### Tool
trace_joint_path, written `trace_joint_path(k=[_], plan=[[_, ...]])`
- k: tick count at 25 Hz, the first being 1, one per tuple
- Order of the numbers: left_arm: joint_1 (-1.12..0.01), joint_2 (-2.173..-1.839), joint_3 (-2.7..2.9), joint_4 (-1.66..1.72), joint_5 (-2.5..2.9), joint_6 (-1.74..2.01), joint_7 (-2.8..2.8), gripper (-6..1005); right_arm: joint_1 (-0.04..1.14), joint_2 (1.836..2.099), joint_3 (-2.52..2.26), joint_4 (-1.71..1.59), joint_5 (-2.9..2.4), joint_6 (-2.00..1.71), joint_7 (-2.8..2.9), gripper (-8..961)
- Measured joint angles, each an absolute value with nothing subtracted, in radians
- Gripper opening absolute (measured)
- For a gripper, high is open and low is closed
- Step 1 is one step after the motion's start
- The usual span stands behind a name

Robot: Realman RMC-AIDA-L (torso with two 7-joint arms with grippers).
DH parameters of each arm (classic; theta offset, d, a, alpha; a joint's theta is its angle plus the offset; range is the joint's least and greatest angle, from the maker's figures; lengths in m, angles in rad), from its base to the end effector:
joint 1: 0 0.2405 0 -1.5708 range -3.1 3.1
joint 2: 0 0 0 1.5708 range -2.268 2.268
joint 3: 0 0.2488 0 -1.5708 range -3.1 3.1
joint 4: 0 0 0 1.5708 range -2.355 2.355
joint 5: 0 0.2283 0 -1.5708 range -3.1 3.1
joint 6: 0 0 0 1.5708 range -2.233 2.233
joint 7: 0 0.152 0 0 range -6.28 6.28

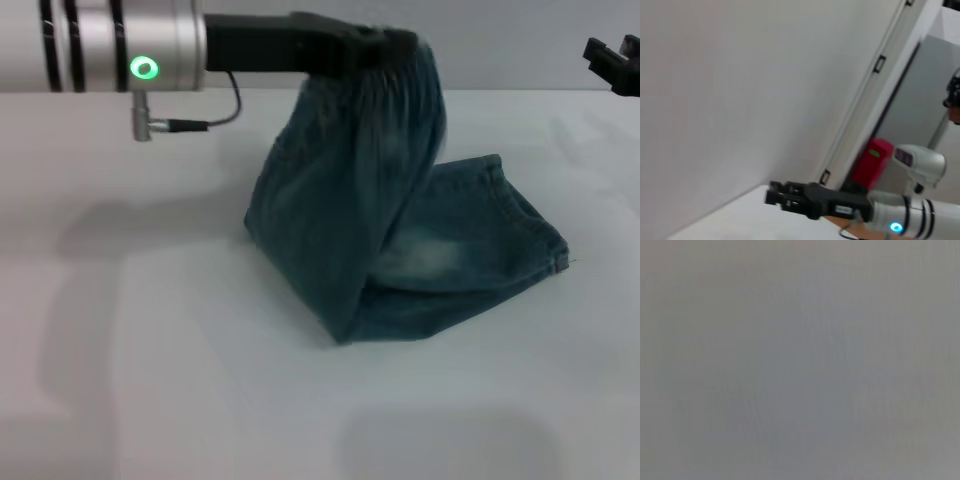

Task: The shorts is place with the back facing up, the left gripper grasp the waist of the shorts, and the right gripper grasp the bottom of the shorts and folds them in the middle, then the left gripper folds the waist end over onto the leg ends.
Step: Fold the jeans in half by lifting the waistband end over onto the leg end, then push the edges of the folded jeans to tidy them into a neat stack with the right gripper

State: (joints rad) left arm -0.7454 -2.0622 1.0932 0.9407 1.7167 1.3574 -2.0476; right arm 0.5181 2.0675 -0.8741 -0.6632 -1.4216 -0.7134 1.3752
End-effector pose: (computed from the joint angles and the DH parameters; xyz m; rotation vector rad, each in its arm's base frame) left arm -0.0933 0.4170 0.0075 -2.7833 -0.7777 -0.8445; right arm 0.3017 0.4415 0.0568 -1.8425 0.8387 0.6416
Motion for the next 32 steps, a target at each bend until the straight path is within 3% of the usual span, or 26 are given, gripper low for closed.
trace_joint_path(k=[4,11,19,24,29,32], plan=[[-0.769,-2.067,1.141,0.906,1.684,1.341,-2.047,30,0.521,2.068,-0.879,-0.66,-1.421,-0.713,1.374,505],[-0.771,-2.067,1.157,0.895,1.635,1.325,-2.039,198,0.524,2.071,-0.882,-0.659,-1.42,-0.713,1.372,505],[-0.695,-2.061,1.142,0.896,1.519,1.323,-1.933,541,0.525,2.067,-0.883,-0.665,-1.421,-0.827,1.372,505],[-0.582,-2.061,1.016,0.877,1.377,1.29,-1.744,710,0.527,2.047,-0.907,-0.7,-1.43,-1.067,1.389,505],[-0.48,-2.057,0.929,0.776,1.138,1.296,-1.527,834,0.547,1.994,-1.01,-0.789,-1.49,-1.3,1.511,505],[-0.453,-2.057,0.923,0.768,1.1,1.3,-1.487,841,0.609,1.975,-1.029,-0.857,-1.634,-1.45,1.636,505]])
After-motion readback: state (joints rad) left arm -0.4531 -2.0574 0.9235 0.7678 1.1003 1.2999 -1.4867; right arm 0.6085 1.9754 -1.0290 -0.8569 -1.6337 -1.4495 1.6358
